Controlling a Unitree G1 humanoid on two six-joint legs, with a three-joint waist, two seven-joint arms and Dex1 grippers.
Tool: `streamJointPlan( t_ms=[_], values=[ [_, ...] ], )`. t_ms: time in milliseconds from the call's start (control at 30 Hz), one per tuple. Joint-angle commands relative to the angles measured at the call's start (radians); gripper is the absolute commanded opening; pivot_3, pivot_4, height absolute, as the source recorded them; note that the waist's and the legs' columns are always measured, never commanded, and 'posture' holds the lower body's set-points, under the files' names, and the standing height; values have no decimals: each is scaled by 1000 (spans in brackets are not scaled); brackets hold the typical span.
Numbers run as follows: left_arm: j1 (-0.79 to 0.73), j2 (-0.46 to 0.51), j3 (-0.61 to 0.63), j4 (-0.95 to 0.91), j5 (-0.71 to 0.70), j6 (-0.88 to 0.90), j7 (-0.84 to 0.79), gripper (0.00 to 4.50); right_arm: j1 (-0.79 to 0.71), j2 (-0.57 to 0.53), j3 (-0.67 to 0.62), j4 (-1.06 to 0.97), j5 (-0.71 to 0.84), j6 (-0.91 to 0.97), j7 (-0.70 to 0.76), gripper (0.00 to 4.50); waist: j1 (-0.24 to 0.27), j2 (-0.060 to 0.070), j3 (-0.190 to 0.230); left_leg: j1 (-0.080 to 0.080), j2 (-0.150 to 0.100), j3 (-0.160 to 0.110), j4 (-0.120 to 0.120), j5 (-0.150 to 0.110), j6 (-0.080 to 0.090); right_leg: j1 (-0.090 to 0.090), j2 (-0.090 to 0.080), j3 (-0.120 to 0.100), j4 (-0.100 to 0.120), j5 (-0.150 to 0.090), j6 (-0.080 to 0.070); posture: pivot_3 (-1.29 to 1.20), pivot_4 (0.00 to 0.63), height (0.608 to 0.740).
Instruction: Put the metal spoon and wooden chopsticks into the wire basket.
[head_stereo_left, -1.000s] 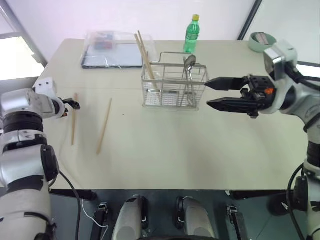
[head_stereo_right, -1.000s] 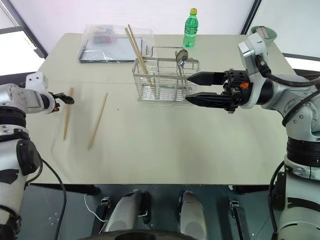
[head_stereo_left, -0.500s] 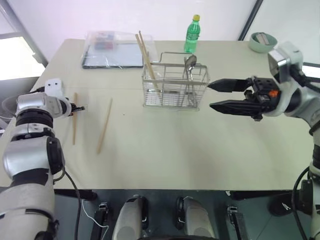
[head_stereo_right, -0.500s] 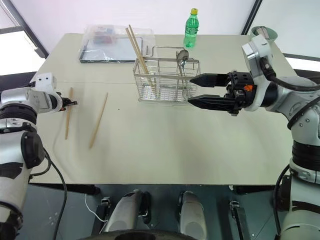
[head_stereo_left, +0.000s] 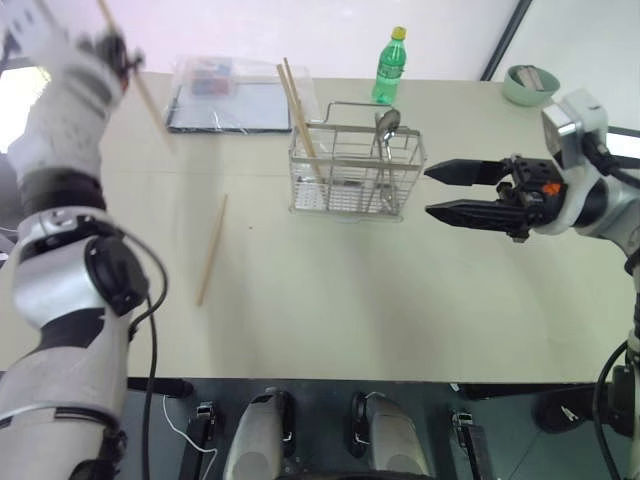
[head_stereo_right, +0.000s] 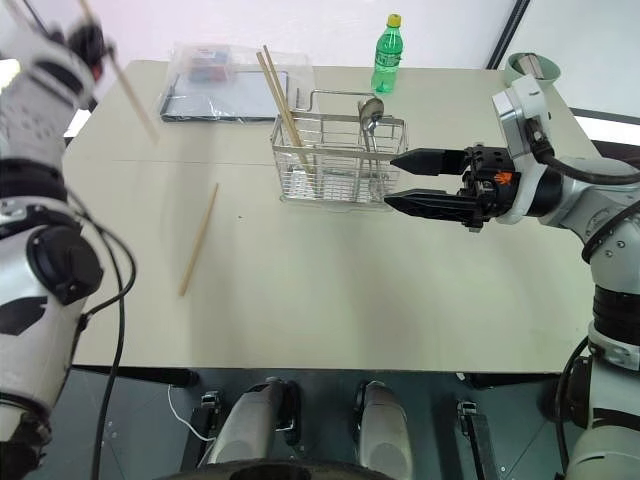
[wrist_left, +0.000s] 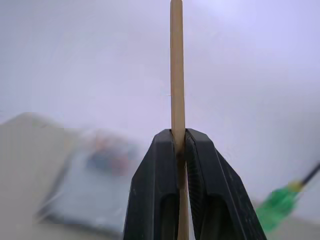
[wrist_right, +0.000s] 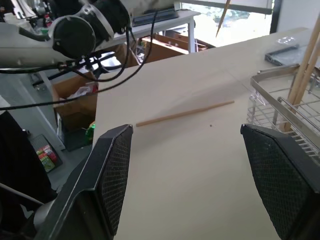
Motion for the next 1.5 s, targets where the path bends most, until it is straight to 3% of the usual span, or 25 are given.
streamJointPlan(
  t_ms=[33, 267, 600, 700, 900, 933, 967, 1133, 1300, 1367, 1500],
  values=[
    [-43, -83, -5, -104, -67, -22, -27, 20, -4, -22, -53, -6, 20, 0, -20, 3557, -2, 0, 0, 0, 0, 1, 0, 0, 0, 0, 0, 0, 0, 0, 0, 0, 150, 707],
    [-22, -277, -173, -79, 45, -150, -82, 20, 1, -15, -82, -34, 36, 11, -84, 3557, -1, 0, 0, 3, 1, 1, 0, 1, 1, 1, 2, 1, 2, 0, 0, 0, 150, 707],
    [63, -369, -261, 75, 157, -355, -102, 20, 41, -15, -161, -84, 102, 59, -186, 3557, -1, 0, 0, 3, 1, 2, 0, -1, 6, 0, 2, 1, 2, 0, 0, 0, 150, 707],
    [90, -391, -246, 55, 128, -329, -123, 1147, 36, -17, -162, -80, 114, 61, -202, 3557, 0, 0, 0, 2, 1, 1, 0, -2, 6, 0, 2, 1, 2, 0, 0, 0, 150, 707],
    [110, -370, -231, -60, 97, -253, -100, 4137, 12, -8, -128, -40, 98, 43, -201, 3557, -3, 0, 0, 2, 1, 1, 0, -2, 6, 0, 2, 1, 2, 0, 0, 0, 150, 707],
    [116, -360, -233, -94, 95, -234, -95, 4443, 5, -5, -121, -31, 94, 40, -200, 3557, -5, 0, 0, 2, 2, 1, 0, -2, 6, 0, 2, 1, 2, 0, 0, 0, 150, 707],
    [123, -348, -236, -133, 95, -215, -91, 4443, -1, -2, -114, -23, 89, 35, -198, 3557, -6, 0, 0, 2, 2, 1, 0, -2, 6, -1, 2, 1, 2, 0, 0, 0, 150, 707],
    [158, -226, -227, -437, 70, 41, -12, 4443, -32, 17, -82, 21, 74, 17, -188, 3557, -9, 0, 0, 2, 2, 1, -1, -2, 6, -1, 3, 1, 2, 0, 0, 0, 150, 707],
    [191, -86, -228, -606, 85, 444, 148, 4443, -42, 27, -53, 51, 49, -5, -170, 3557, -2, 1, 0, 3, 2, 1, -1, -1, 5, 0, 3, 1, 2, 0, 0, 0, 150, 707],
    [217, -36, -238, -617, 125, 718, 240, 4443, -44, 25, -40, 59, 37, -17, -158, 3557, 0, 1, 0, 4, 1, 0, -1, -1, 5, 2, 3, 1, 2, 0, 0, 0, 150, 707],
    [323, -42, -229, -695, 117, 1022, 280, 4443, -61, 31, -29, 78, 29, -24, -148, 3557, -1, 1, 0, 7, 1, 0, -1, -1, 5, 4, 3, 1, 2, 0, 1, 0, 150, 707]
  ],
)
